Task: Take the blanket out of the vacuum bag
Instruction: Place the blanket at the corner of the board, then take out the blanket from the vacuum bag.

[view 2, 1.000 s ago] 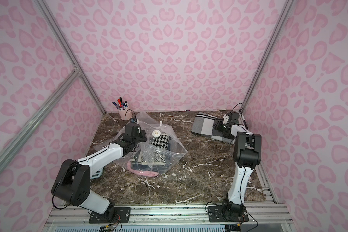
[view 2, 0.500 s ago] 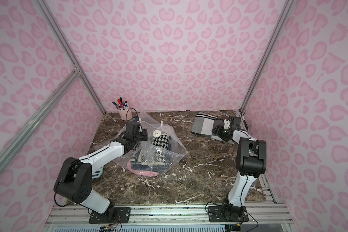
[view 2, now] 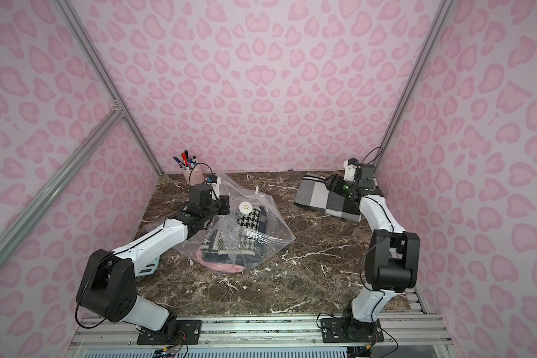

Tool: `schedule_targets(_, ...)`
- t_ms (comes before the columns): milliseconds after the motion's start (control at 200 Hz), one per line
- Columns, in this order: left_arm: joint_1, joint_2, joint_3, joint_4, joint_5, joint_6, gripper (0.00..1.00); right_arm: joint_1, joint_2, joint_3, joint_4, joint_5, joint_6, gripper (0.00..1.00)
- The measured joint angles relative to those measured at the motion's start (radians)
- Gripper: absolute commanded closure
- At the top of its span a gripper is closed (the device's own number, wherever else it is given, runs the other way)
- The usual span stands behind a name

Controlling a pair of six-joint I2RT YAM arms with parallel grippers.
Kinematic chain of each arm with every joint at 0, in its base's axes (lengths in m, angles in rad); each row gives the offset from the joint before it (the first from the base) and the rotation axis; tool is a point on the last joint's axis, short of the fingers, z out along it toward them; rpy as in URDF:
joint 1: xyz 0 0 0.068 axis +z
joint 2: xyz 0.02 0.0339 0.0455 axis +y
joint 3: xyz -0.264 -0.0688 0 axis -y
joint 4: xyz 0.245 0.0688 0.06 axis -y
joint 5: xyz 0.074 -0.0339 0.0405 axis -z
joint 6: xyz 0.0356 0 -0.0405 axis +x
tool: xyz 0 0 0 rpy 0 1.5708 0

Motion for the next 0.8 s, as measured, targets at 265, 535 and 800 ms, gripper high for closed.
schedule_targets(265,0.0,-0.047,-0.021,0.062,0.129,0.048,0.96,0.046,-0.301,-0.278,0.079,-0.08,0.048,0.29)
schedule_targets(535,-0.014,-0.082,-0.115,0.111,0.179,0.073,0.95,0.383,-0.593,-0.604,0.149,-0.053,0.208,0.29)
schedule_targets(800,-0.034,-0.105,-0.159,0.13,0.162,0.076,0.95,0.554,-0.601,-0.589,0.209,0.051,0.305,0.3)
